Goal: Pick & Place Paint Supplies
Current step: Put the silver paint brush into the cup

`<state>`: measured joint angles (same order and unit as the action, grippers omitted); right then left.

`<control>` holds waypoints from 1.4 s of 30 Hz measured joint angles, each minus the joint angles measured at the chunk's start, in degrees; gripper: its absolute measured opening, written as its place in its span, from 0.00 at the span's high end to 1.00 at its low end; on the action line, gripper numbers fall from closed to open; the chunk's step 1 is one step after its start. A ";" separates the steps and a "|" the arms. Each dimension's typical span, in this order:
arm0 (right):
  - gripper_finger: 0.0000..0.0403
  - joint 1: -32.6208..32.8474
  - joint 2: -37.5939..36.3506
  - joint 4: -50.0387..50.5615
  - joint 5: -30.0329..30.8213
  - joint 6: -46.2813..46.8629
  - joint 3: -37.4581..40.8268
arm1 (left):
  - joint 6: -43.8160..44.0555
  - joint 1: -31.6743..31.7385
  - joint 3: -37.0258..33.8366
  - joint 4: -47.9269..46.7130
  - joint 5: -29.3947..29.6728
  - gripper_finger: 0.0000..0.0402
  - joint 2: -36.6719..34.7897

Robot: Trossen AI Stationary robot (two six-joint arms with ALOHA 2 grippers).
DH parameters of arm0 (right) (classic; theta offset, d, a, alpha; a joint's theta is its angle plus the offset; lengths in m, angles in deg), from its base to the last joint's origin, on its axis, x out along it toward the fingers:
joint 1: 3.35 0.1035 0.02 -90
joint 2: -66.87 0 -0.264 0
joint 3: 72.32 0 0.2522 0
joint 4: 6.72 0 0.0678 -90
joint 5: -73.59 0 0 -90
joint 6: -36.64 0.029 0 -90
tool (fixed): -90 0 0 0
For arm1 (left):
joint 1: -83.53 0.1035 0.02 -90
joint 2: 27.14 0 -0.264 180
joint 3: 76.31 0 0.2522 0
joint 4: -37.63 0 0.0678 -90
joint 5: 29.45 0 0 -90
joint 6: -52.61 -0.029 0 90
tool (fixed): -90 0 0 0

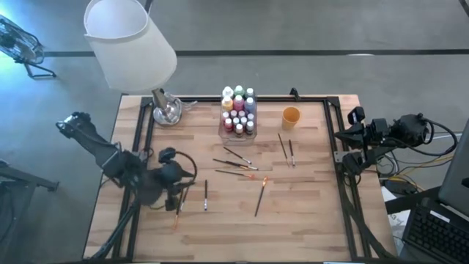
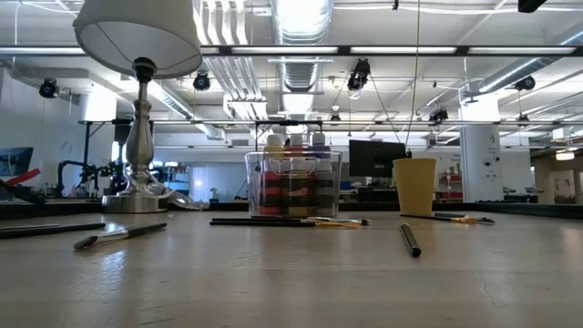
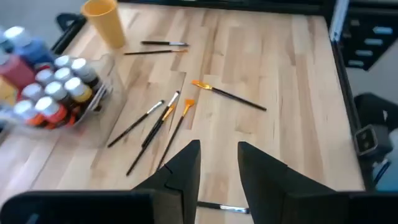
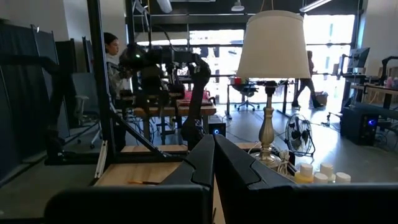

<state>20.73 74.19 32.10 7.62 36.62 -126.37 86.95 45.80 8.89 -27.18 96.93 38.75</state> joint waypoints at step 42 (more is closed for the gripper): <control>0.98 0.02 0.01 -0.11 0.02 -0.01 0.02 | 48.08 -11.19 16.33 -35.61 -0.10 0.72 23.41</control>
<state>20.75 74.20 31.99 7.64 36.61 -126.35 135.03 34.62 25.23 -62.79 96.83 62.15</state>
